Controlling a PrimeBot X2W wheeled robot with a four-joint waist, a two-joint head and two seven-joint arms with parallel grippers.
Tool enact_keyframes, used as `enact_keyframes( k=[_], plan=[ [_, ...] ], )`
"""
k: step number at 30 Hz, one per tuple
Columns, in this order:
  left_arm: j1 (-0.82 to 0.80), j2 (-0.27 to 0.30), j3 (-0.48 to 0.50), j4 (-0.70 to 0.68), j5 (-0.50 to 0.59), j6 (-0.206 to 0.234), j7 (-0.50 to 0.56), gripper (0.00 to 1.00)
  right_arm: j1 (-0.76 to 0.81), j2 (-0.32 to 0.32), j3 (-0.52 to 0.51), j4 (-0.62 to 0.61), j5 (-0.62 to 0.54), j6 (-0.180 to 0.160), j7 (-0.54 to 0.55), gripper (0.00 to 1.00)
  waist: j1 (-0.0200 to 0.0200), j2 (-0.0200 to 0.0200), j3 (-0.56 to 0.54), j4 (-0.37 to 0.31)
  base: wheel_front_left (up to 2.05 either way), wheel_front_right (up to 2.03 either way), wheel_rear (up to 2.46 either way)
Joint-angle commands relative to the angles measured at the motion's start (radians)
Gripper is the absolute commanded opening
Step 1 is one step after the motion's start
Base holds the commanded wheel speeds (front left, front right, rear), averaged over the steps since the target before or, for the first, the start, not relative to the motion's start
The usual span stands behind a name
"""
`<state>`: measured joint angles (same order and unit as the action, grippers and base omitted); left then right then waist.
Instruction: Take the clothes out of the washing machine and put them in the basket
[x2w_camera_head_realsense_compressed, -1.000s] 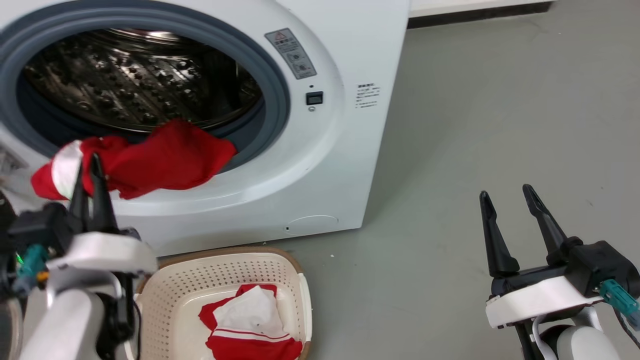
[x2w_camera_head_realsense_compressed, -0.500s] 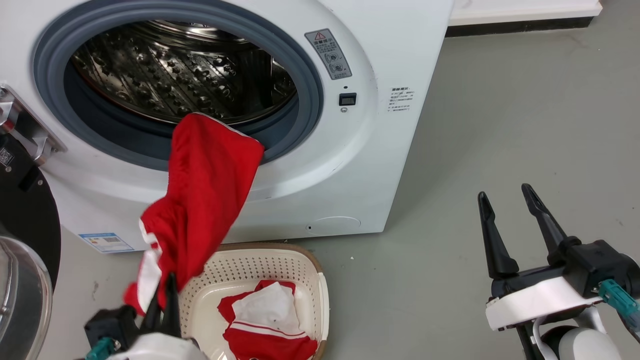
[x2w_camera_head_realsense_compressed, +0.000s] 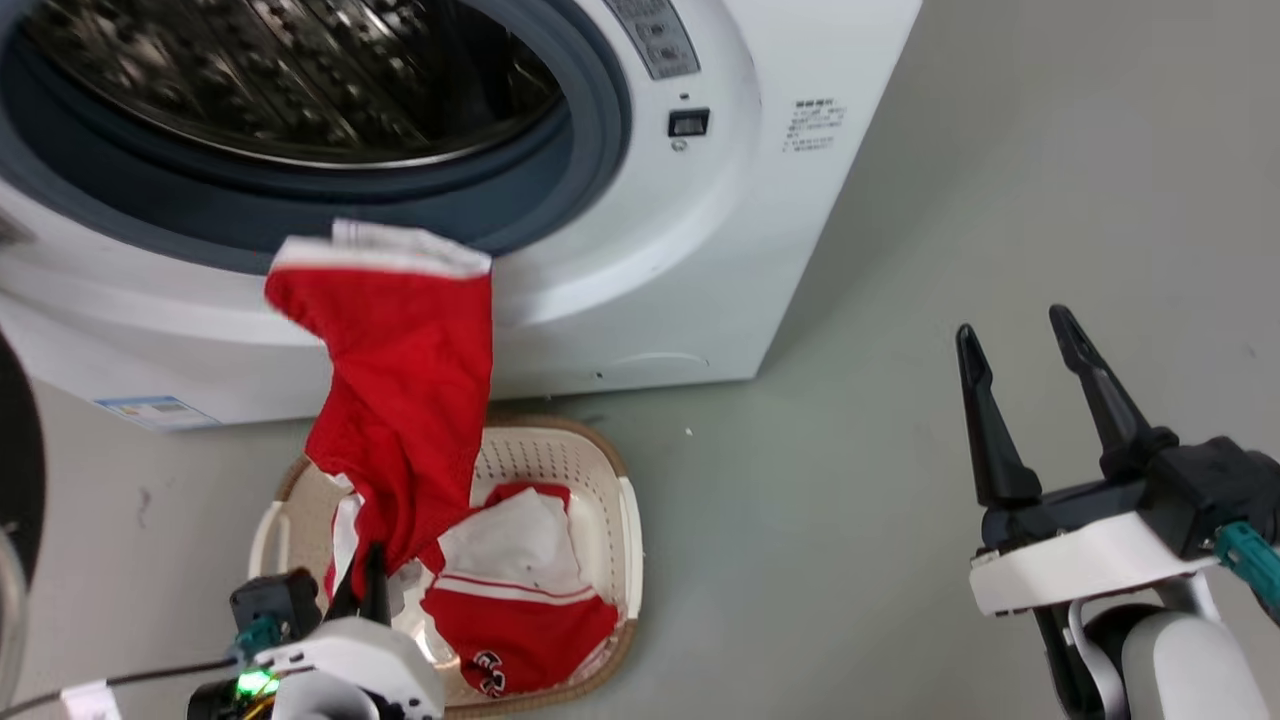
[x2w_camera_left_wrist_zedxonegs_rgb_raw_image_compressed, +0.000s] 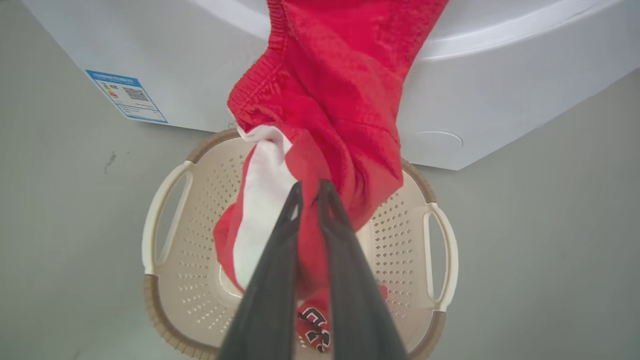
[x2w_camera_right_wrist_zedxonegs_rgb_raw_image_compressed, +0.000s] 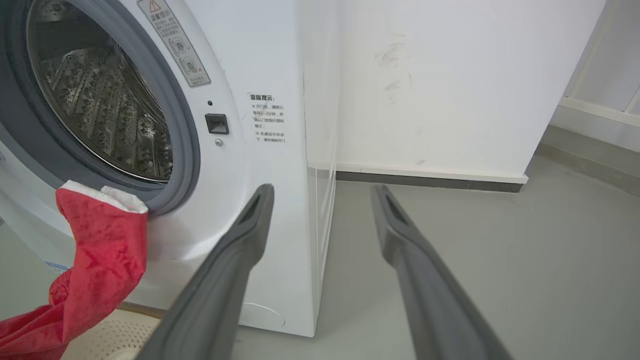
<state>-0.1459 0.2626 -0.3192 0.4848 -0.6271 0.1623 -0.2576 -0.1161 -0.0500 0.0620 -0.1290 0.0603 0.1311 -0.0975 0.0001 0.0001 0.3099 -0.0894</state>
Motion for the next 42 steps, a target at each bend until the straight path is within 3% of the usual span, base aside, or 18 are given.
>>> enact_keyframes(
  k=[1,14,25,32,33,34,35,42],
  plan=[
    [-0.038,-0.011,0.004,0.039,0.009,-0.017,-0.005,0.0,-0.02,0.0,0.0,-0.003,-0.002,-0.001,-0.007,1.0,-0.0001,-0.0001,0.062,-0.036,0.0,0.0,0.0],
    [-0.31,-0.022,0.123,0.341,0.124,-0.115,-0.007,0.0,-0.101,0.0,0.005,-0.01,0.018,-0.001,-0.045,1.0,-0.0001,-0.0001,0.284,-0.13,0.0,0.0,0.0],
    [-0.495,0.001,0.183,0.607,0.122,-0.14,-0.008,0.0,-0.147,0.0,0.013,-0.022,0.026,-0.001,-0.071,1.0,-0.0001,-0.0001,0.443,-0.189,0.0,0.0,0.0],
    [-0.552,0.002,0.195,0.714,0.114,-0.155,-0.008,0.0,-0.157,0.0,0.018,-0.011,0.029,-0.001,-0.09,1.0,-0.0001,-0.0001,0.474,-0.197,0.0,0.0,0.0],
    [-0.559,0.002,0.193,0.721,0.117,-0.16,-0.008,0.09,-0.159,0.0,0.019,-0.008,0.029,-0.001,-0.092,1.0,-0.0001,-0.0001,0.473,-0.197,0.0,0.0,0.0],
    [-0.564,0.001,0.195,0.726,0.116,-0.158,-0.008,0.6,-0.161,0.0,0.02,-0.004,0.029,-0.001,-0.094,1.0,-0.0001,-0.0001,0.469,-0.195,0.0,0.0,0.0],
    [-0.565,-0.002,0.196,0.731,0.116,-0.158,-0.008,1.0,-0.163,0.0,0.022,-0.001,0.03,-0.001,-0.096,1.0,-0.0001,-0.0001,0.465,-0.194,0.0,0.0,0.0],
    [-0.511,-0.021,0.213,0.728,0.109,-0.177,-0.008,1.0,-0.156,0.0,0.026,0.029,0.019,-0.001,-0.103,1.0,-0.0001,-0.0001,0.375,-0.179,0.0,0.0,0.0]
  ],
)
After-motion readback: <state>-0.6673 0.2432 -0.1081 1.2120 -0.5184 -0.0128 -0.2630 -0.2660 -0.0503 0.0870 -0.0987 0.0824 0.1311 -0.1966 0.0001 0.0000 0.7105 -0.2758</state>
